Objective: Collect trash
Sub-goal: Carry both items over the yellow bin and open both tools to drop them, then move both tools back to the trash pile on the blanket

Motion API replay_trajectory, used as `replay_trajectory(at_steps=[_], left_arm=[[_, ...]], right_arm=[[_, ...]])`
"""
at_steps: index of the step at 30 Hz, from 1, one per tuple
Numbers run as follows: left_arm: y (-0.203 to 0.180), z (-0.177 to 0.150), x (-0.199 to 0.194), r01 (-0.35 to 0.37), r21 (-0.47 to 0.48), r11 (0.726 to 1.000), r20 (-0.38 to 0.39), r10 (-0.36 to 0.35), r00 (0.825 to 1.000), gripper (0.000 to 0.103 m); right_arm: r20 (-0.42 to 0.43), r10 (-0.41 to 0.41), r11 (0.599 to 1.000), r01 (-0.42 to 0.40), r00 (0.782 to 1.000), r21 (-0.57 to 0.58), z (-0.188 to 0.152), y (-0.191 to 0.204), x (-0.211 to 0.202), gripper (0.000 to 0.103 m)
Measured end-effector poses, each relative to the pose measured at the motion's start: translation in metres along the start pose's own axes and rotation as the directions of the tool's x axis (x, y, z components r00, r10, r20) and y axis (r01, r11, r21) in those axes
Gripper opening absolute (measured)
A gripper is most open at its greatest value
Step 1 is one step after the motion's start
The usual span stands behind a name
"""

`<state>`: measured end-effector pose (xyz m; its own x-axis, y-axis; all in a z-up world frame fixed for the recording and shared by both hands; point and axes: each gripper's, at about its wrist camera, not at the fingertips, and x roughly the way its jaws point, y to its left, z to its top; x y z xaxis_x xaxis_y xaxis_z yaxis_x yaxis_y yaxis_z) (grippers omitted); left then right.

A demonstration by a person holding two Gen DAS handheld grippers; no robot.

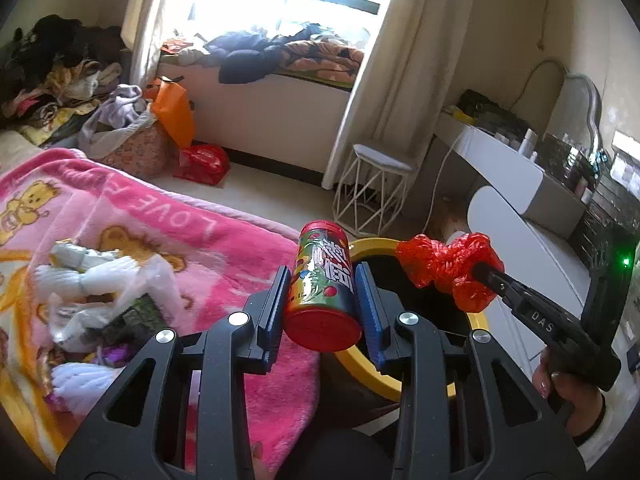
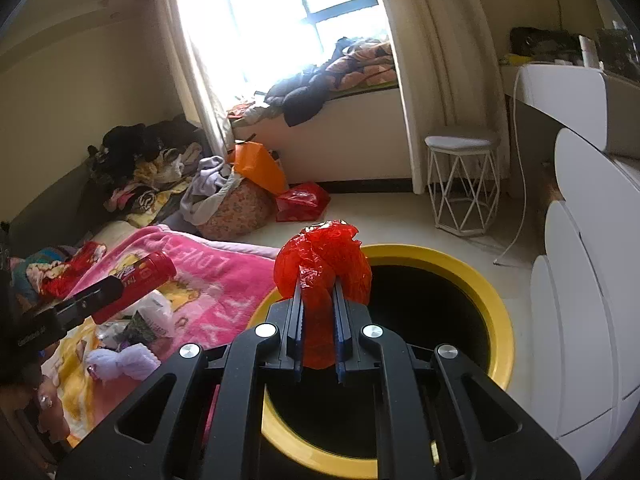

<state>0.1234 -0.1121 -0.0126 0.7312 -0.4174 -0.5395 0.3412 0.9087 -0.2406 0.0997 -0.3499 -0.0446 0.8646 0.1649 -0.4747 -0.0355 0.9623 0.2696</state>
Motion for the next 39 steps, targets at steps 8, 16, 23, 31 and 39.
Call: replay_trajectory(at_steps=[8, 16, 23, 31, 39], left_arm=[[-0.021, -0.003, 0.023, 0.023, 0.032, 0.999, -0.036, -0.022, 0.999, 0.027], [-0.040, -0.009, 0.052, 0.046, 0.056, 0.997, -0.088, -0.041, 0.995, 0.027], [-0.046, -0.009, 0.082, 0.075, 0.020, 0.997, -0.121, -0.072, 0.990, 0.045], [-0.037, -0.009, 0.075, 0.061, -0.030, 0.998, -0.083, -0.064, 0.995, 0.086], [-0.017, -0.010, 0.046, -0.005, -0.047, 0.999, -0.025, 0.004, 1.000, 0.089]], right_arm=[[-0.023, -0.013, 0.999, 0.013, 1.000, 0.029, -0.004, -0.018, 0.003, 0.011], [-0.043, -0.026, 0.998, 0.028, 0.999, 0.050, -0.008, -0.036, 0.006, 0.011], [-0.070, -0.051, 0.997, 0.054, 0.996, 0.053, -0.012, -0.046, 0.014, 0.032], [-0.059, -0.080, 0.994, 0.084, 0.995, 0.069, -0.014, -0.050, 0.016, 0.054], [-0.052, -0.044, 0.998, 0.047, 0.998, 0.047, -0.014, -0.036, 0.015, 0.058]])
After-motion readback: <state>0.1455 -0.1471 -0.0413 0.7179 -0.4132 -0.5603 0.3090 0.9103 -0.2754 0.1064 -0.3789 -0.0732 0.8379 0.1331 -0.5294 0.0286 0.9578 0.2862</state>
